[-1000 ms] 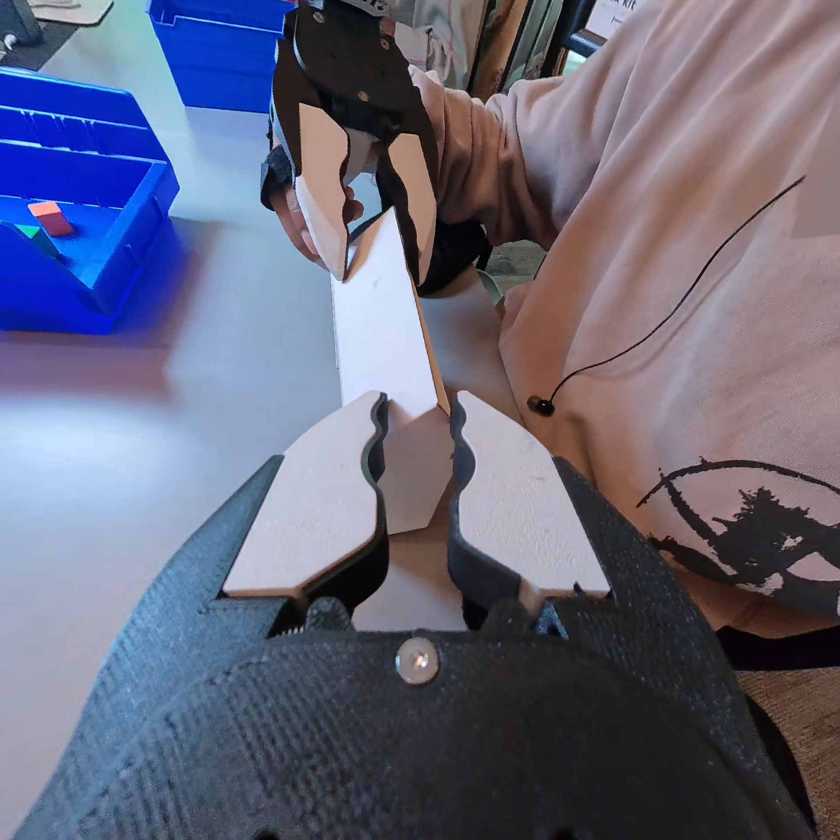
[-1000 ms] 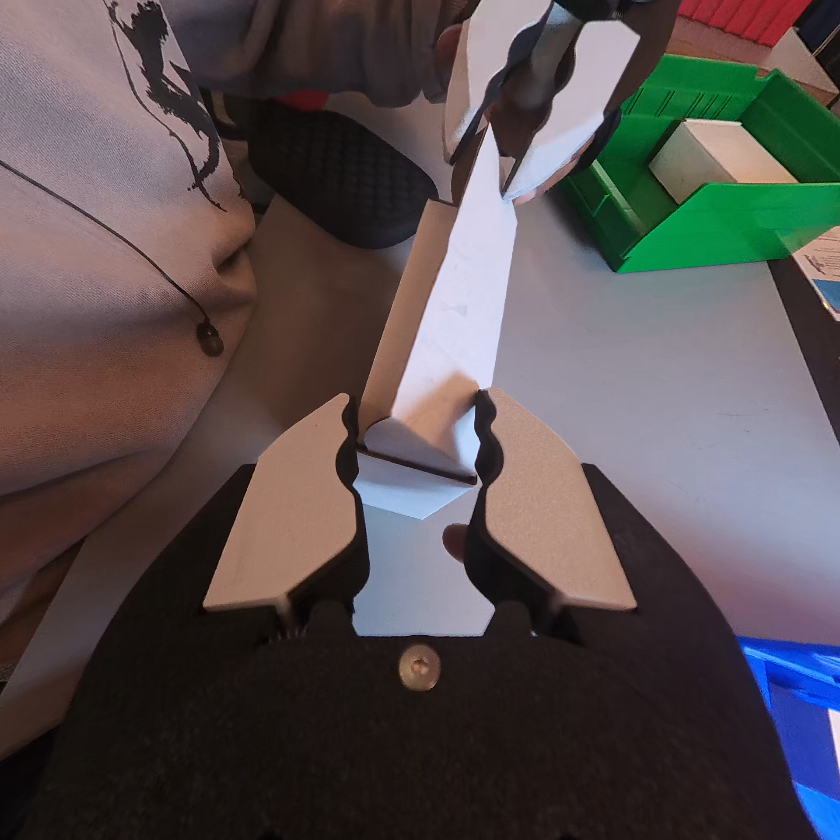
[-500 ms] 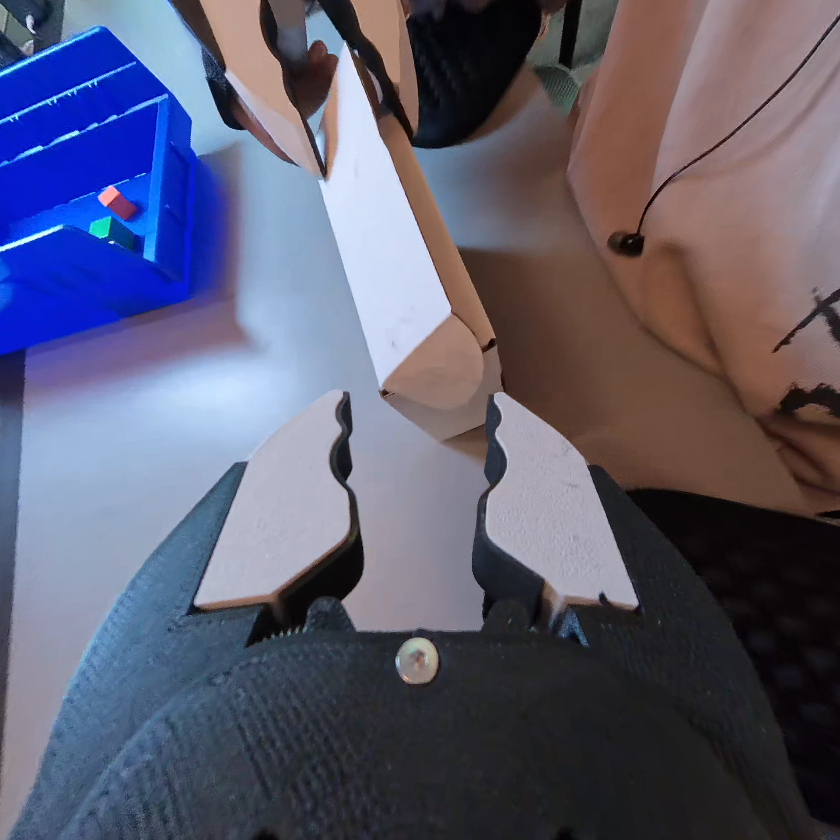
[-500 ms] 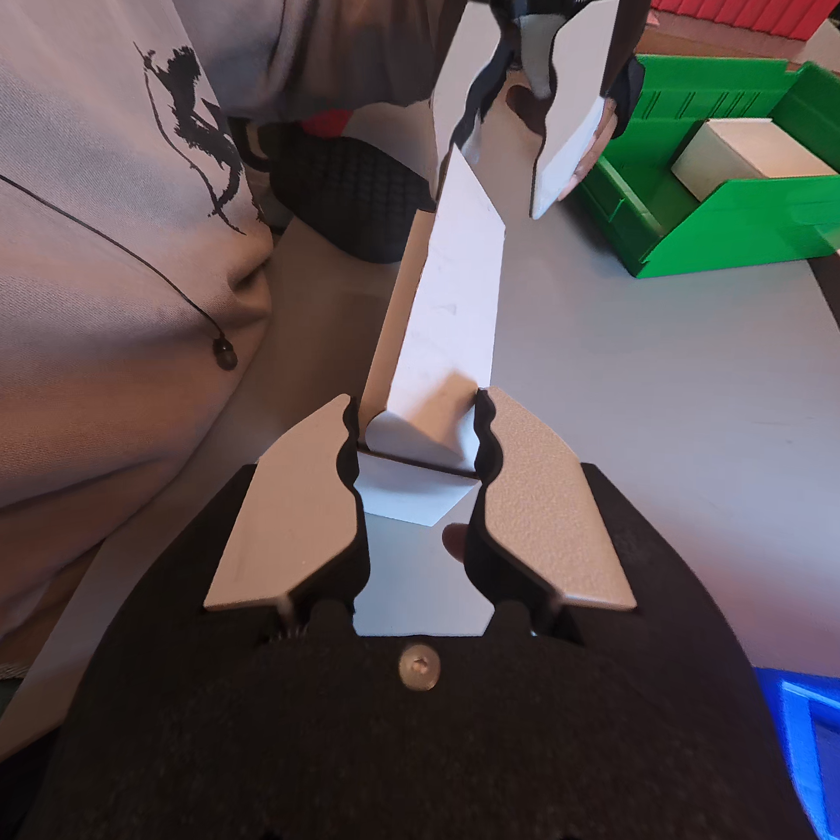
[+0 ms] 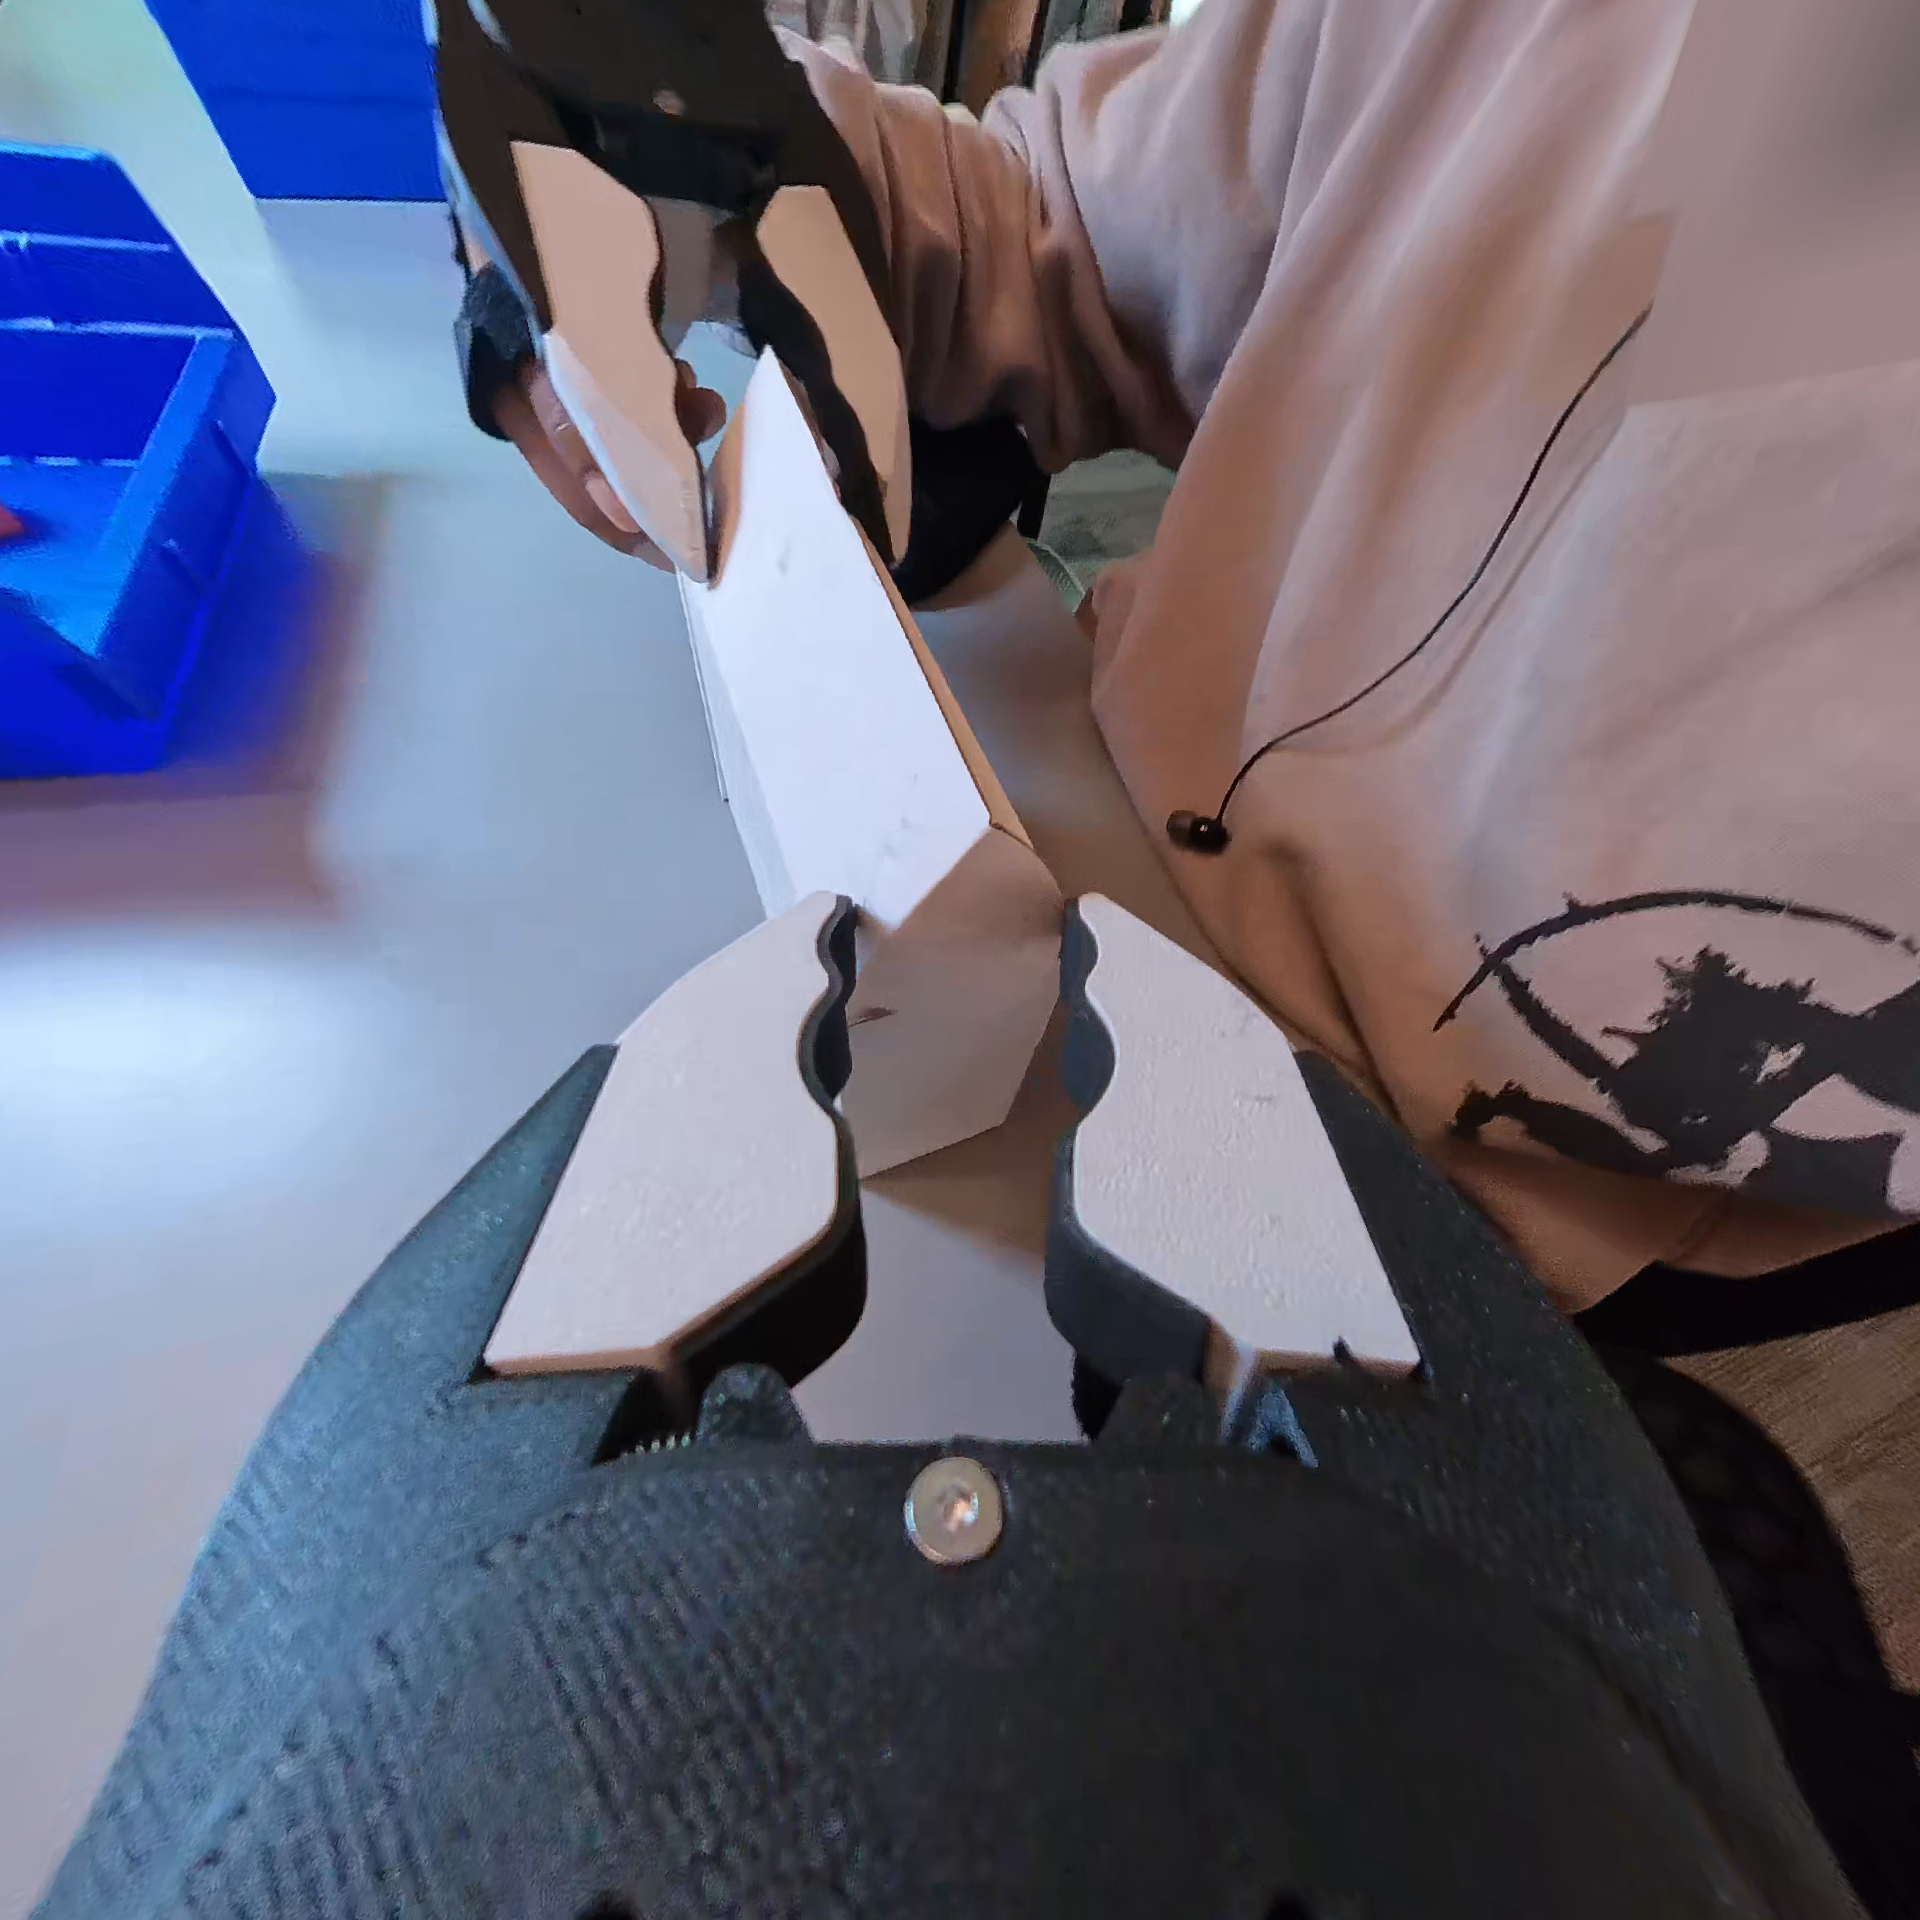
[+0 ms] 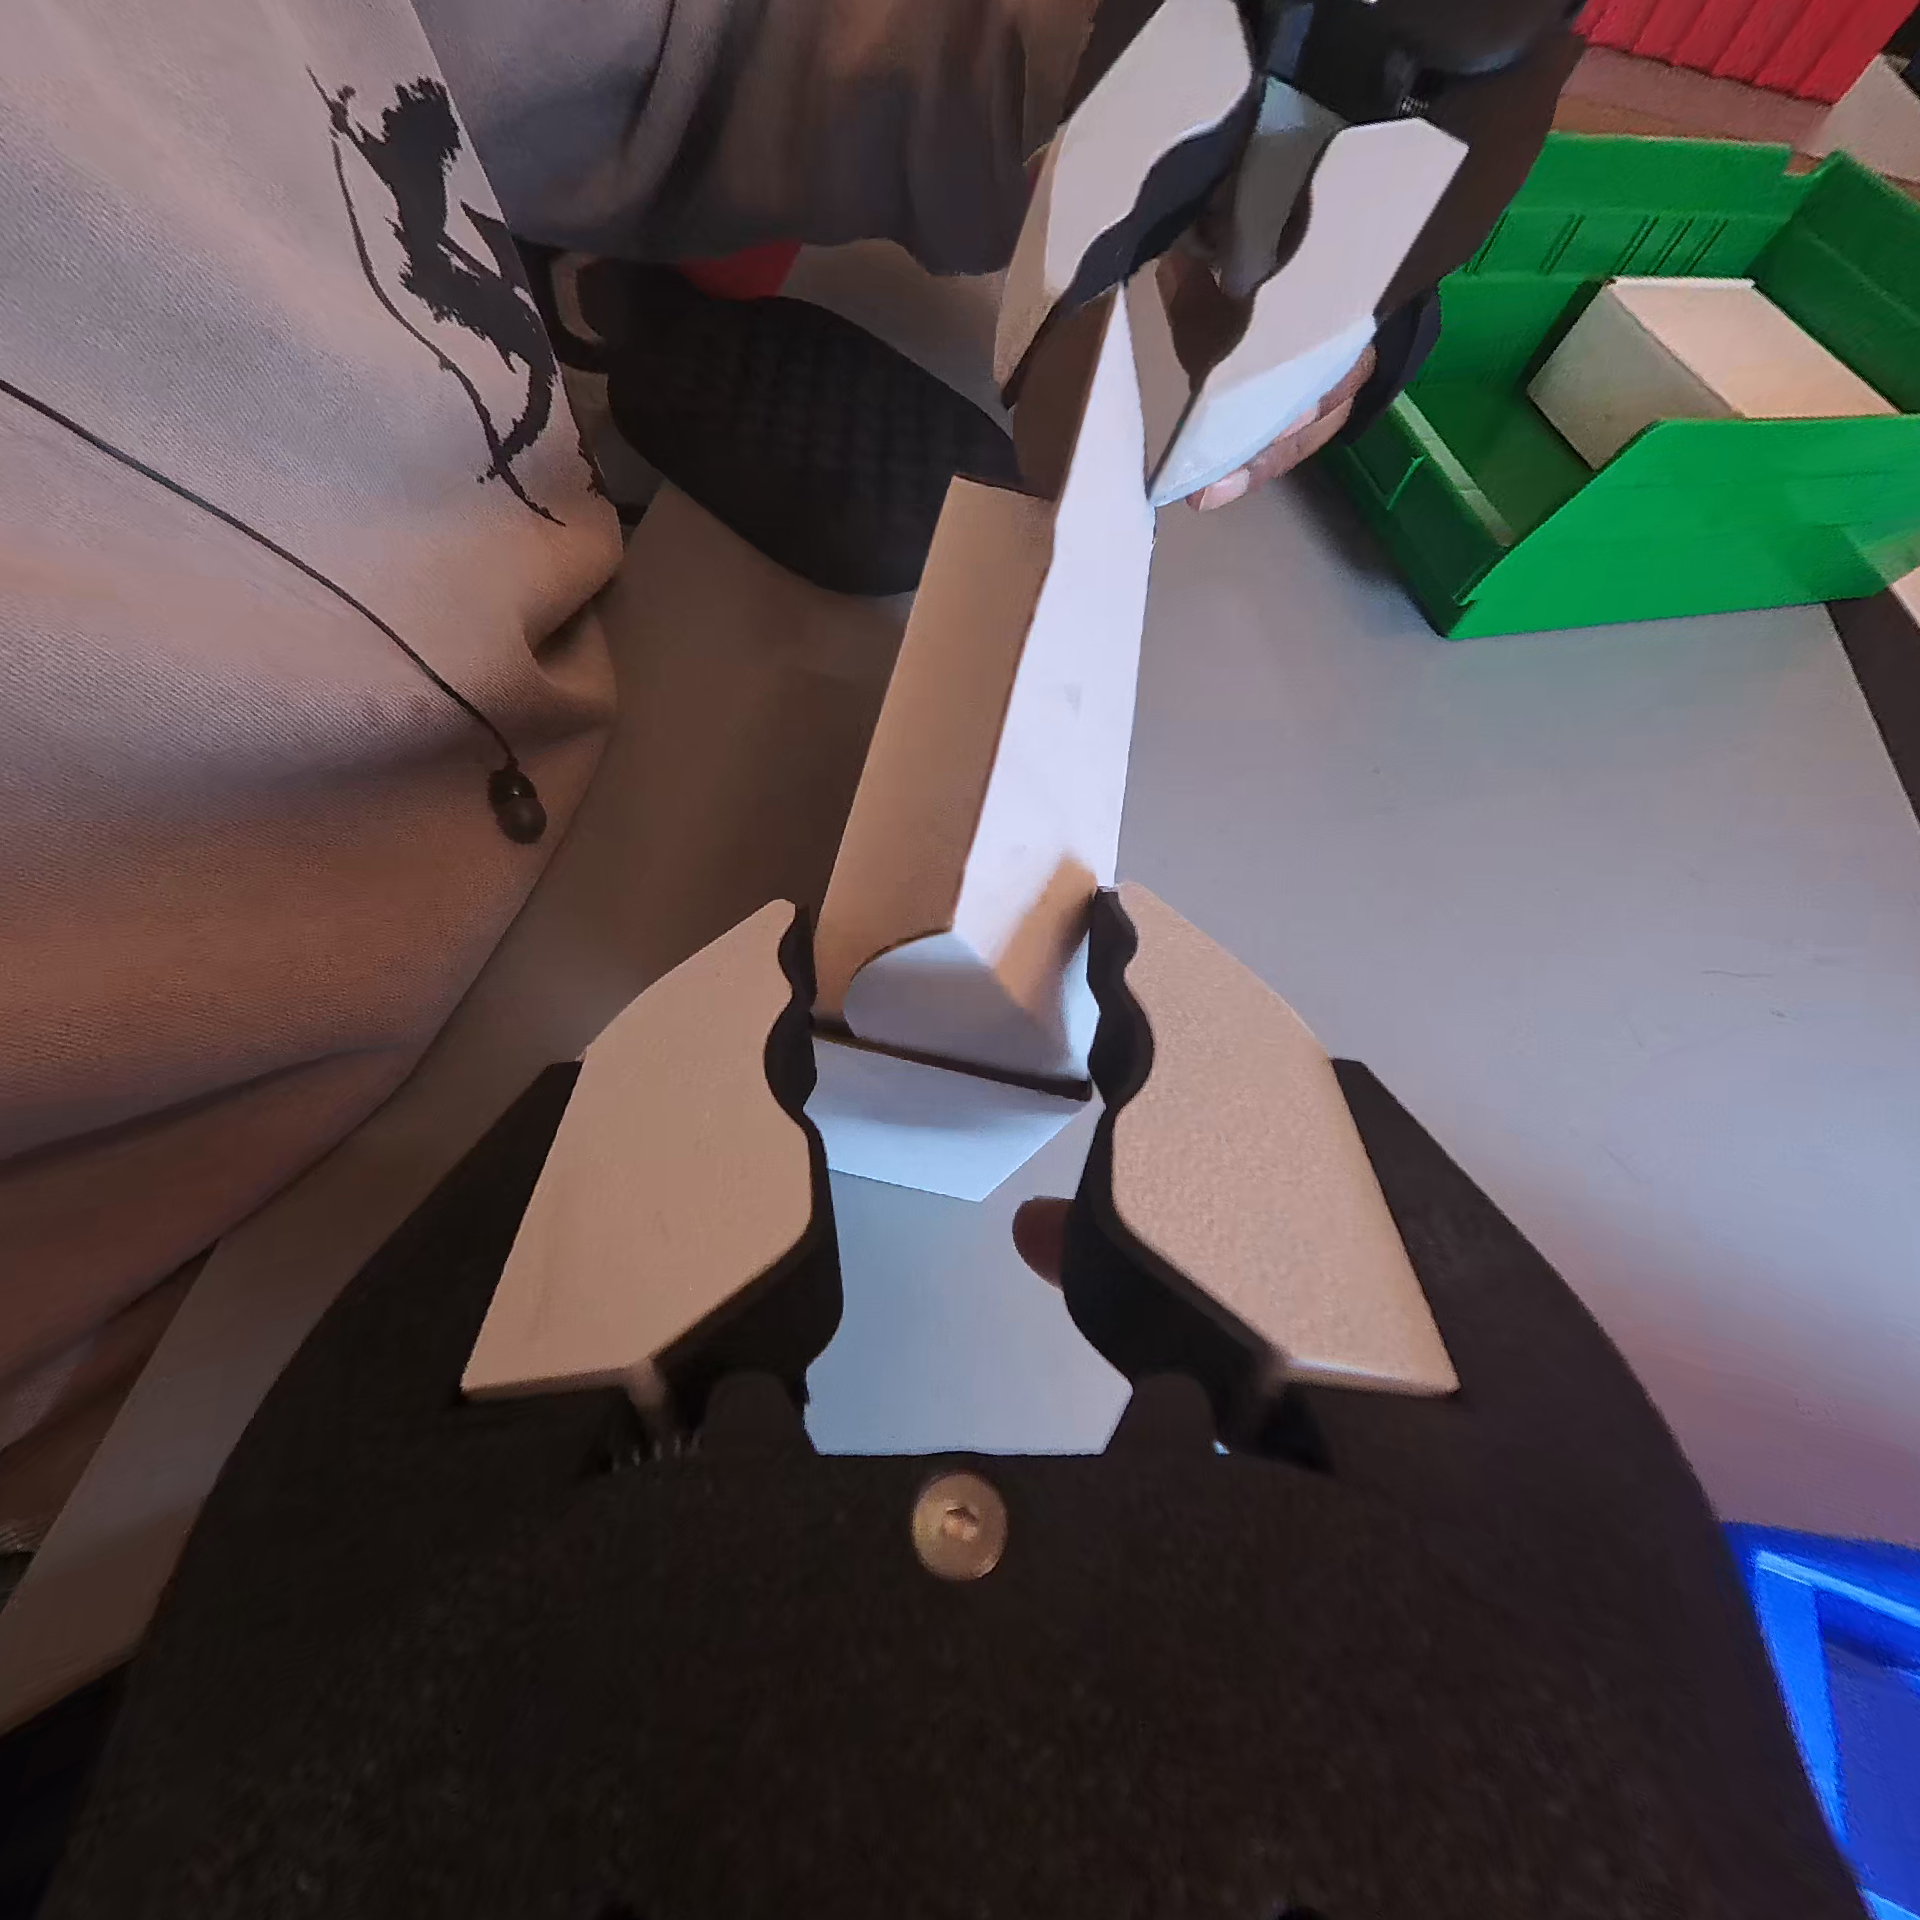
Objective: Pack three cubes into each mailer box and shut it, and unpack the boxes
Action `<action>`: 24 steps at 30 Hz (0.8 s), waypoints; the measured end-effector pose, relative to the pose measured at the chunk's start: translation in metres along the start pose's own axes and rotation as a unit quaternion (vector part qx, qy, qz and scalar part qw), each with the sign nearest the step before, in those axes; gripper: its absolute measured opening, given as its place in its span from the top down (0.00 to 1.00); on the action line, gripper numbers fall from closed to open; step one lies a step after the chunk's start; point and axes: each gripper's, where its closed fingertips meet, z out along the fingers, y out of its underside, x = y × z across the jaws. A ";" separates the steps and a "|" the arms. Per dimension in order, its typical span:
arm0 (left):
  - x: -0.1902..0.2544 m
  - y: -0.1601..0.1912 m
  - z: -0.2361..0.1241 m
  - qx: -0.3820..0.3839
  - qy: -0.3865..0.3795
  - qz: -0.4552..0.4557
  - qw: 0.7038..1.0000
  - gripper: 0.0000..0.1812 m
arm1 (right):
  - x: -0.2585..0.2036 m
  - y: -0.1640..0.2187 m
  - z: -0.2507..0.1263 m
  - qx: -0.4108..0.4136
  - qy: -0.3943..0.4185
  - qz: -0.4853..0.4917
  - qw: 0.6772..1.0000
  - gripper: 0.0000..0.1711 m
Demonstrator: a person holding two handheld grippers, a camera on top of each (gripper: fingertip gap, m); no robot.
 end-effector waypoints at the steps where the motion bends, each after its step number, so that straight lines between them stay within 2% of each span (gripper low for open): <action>1: -0.001 -0.001 -0.001 0.007 0.005 -0.021 1.000 0.79 | 0.000 0.000 0.000 -0.003 0.003 -0.002 1.000 0.70; 5: -0.006 -0.006 -0.001 0.033 0.012 -0.100 0.994 0.80 | 0.001 0.000 0.001 -0.008 0.011 -0.009 1.000 0.69; 8: -0.006 -0.006 -0.001 0.044 0.006 -0.113 0.993 0.80 | 0.001 0.000 0.002 -0.008 0.012 -0.008 1.000 0.69; 14: -0.002 0.001 0.003 -0.002 -0.059 -0.003 0.998 0.79 | -0.001 0.000 0.002 -0.008 0.014 -0.007 1.000 0.70; 21: 0.002 0.007 0.008 -0.075 -0.138 0.087 0.984 0.79 | -0.004 0.001 0.001 -0.016 0.021 -0.004 1.000 0.69; 24: 0.002 0.009 0.009 -0.091 -0.170 0.115 0.975 0.79 | -0.009 -0.011 -0.007 0.013 0.011 0.006 1.000 0.68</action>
